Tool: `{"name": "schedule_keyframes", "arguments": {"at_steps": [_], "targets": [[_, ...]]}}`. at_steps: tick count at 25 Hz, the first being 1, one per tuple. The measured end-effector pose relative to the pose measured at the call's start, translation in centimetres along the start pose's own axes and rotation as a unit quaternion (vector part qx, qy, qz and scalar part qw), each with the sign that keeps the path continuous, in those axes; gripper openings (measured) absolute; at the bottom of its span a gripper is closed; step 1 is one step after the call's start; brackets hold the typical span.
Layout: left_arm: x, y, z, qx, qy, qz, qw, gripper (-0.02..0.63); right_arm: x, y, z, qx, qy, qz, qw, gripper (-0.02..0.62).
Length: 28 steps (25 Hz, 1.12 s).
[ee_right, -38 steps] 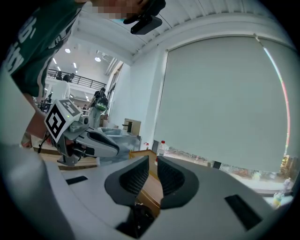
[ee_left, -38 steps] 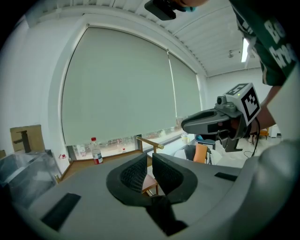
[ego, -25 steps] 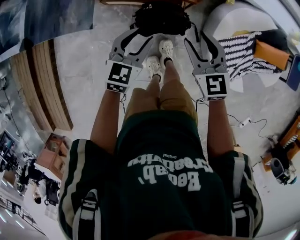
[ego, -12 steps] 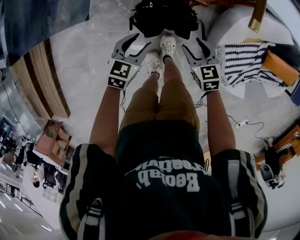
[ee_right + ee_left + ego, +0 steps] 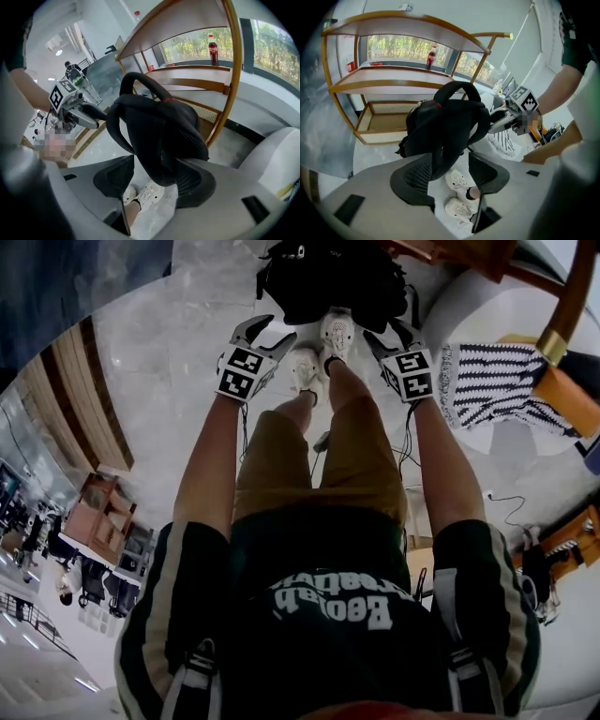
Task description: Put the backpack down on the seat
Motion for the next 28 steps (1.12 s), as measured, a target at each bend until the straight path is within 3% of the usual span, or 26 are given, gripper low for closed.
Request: {"name": "schedule_keyframes", "arguments": {"at_steps": [9,12,13,14,15,16,22,28], "targets": [[1.1,1.0,7.4,0.051,-0.003,0.021,0.9985,0.299,1.5,-0.3,5.3,-0.039,0.010,-0.072,0.997,0.241],[0.3,0.6,9.3,0.057,-0.013,0.033,0.9977,0.299,0.8,0.3,6.9,-0.047,-0.005,-0.067,0.997,0.241],[-0.1,0.4,9.9,0.058,-0.017,0.040,0.9974,0.288,0.4,0.2,7.4,-0.042,-0.013,-0.055,0.998,0.241],[-0.3,0.2,10.4,0.058,-0.021,0.052,0.9967,0.202,0.3,0.0,7.7,-0.038,-0.019,-0.041,0.998,0.209],[-0.4,0.0,10.9,0.059,-0.023,0.067,0.9958,0.150,0.3,-0.2,7.8,-0.038,-0.022,-0.031,0.999,0.118],[-0.5,-0.1,11.2,0.059,-0.023,0.081,0.9947,0.109,0.4,-0.3,7.9,-0.039,-0.023,-0.025,0.999,0.086],[-1.6,-0.3,9.7,0.064,-0.023,0.114,0.9912,0.081,-0.3,-0.2,6.3,-0.036,-0.021,-0.045,0.998,0.067],[-2.8,-1.4,6.5,0.054,-0.023,0.123,0.9906,0.081,-2.7,2.3,3.7,-0.043,-0.026,-0.033,0.998,0.067]]}}
Point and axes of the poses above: the fingertips, and each gripper's own axes: z forward along the fingers, y to its left, x out of its underside, the point moved 6 cm from there along -z, backward along the fingers, and after that the axes turned 2 degrees about -z, right-handed, at the moved point
